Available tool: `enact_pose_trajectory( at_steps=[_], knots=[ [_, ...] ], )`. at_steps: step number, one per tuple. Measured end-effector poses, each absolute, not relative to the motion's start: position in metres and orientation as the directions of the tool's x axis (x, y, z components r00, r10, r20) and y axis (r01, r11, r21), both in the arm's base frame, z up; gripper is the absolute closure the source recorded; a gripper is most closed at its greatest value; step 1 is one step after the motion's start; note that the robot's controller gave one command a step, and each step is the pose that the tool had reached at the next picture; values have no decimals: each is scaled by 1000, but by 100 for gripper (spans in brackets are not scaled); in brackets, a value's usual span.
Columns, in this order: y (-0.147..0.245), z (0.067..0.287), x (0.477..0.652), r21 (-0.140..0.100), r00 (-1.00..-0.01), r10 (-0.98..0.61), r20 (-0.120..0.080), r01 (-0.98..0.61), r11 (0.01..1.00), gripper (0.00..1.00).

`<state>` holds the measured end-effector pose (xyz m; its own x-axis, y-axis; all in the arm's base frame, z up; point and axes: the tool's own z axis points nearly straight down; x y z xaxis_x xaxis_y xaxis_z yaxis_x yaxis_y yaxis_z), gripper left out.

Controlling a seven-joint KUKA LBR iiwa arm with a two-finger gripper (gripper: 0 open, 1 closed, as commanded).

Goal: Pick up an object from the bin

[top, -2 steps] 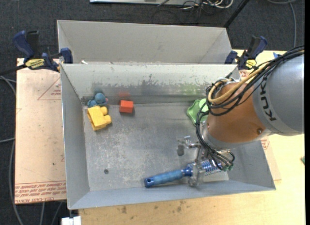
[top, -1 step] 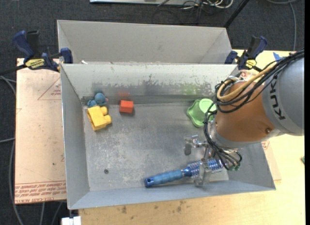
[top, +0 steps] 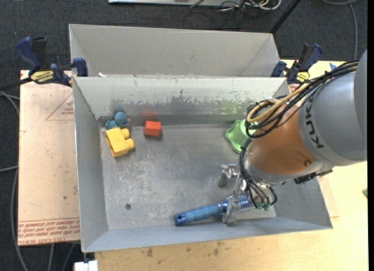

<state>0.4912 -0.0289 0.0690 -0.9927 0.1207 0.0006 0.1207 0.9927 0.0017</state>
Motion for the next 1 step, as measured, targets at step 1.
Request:
enact_pose_trajectory(
  at_steps=[1],
  knots=[
    [-28, 69, 492, 2, -993, 119, 0, 119, 993, 0]
  ],
)
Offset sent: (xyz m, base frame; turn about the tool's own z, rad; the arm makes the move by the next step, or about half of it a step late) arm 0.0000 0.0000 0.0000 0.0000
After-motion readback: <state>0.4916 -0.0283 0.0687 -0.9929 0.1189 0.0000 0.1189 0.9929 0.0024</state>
